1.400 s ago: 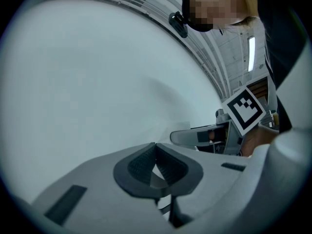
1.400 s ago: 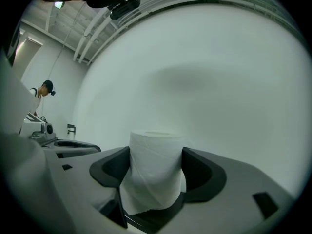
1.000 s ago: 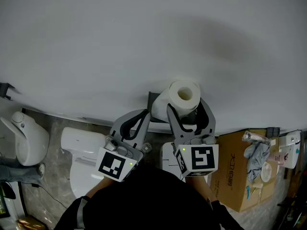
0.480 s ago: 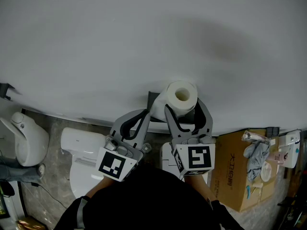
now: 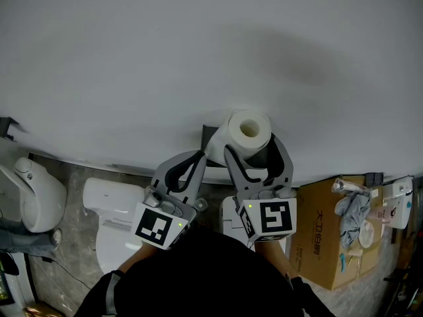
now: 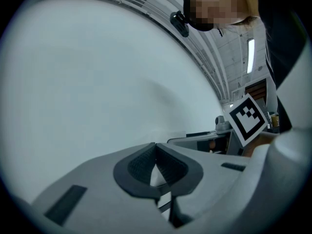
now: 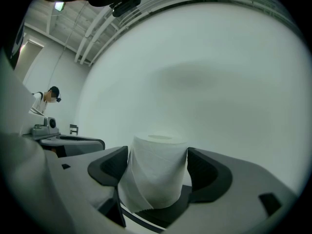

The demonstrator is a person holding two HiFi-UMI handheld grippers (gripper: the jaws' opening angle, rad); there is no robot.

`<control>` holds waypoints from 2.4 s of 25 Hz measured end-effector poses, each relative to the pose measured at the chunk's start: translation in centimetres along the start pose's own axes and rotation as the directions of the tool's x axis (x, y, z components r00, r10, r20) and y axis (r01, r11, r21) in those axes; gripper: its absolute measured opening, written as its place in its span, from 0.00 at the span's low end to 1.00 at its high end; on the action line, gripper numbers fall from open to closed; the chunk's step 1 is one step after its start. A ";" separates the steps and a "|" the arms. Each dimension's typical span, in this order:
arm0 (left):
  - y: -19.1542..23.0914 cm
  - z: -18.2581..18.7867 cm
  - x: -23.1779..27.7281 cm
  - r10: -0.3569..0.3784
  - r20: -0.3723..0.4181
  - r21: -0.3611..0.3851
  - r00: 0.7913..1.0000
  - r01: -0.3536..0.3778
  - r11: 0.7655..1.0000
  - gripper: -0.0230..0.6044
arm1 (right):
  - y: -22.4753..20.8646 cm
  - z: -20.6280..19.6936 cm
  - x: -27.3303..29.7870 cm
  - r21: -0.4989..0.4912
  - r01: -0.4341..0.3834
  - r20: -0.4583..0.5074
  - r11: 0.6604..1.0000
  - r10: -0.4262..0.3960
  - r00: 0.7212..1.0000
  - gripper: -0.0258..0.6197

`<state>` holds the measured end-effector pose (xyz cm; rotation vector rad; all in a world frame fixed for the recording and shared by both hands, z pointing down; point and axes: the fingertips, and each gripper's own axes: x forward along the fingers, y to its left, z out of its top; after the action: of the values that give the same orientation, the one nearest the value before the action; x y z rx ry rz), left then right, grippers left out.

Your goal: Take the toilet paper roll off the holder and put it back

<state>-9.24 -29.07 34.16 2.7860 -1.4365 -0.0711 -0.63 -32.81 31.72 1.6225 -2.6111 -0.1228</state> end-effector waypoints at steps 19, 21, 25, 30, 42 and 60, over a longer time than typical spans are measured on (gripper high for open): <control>-2.8 1.8 -0.3 -0.078 0.047 0.034 0.996 0.076 0.996 0.05 | -1.3 4.3 -6.1 -0.003 0.110 0.152 0.994 -0.108 0.982 0.16; -3.0 1.8 -0.4 -0.080 0.048 0.038 0.996 0.078 0.996 0.05 | -1.2 4.1 -6.6 0.005 0.115 0.152 0.993 -0.114 0.982 0.11; -3.4 1.8 -1.0 -0.080 0.048 0.040 0.996 0.078 0.996 0.05 | -1.0 4.0 -7.6 0.012 0.123 0.175 0.992 -0.123 0.977 0.08; -3.5 1.4 -1.7 -0.054 0.035 0.048 0.998 0.053 0.997 0.05 | -1.0 2.4 -8.8 0.026 0.153 0.165 0.988 -0.155 0.974 0.08; -2.6 -1.4 -3.5 0.033 -0.024 0.048 0.999 -0.032 0.998 0.05 | 0.7 -2.1 -9.7 0.003 0.162 0.138 0.987 -0.161 0.977 0.08; -2.6 -1.5 -4.0 0.029 -0.015 0.044 0.999 -0.029 0.999 0.05 | 1.2 -2.3 -9.5 -0.003 0.140 0.135 0.990 -0.138 0.981 0.07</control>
<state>-9.34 -24.36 35.70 2.7928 -1.4929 -0.0176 2.75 -23.80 34.02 1.8539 -2.5831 -0.2644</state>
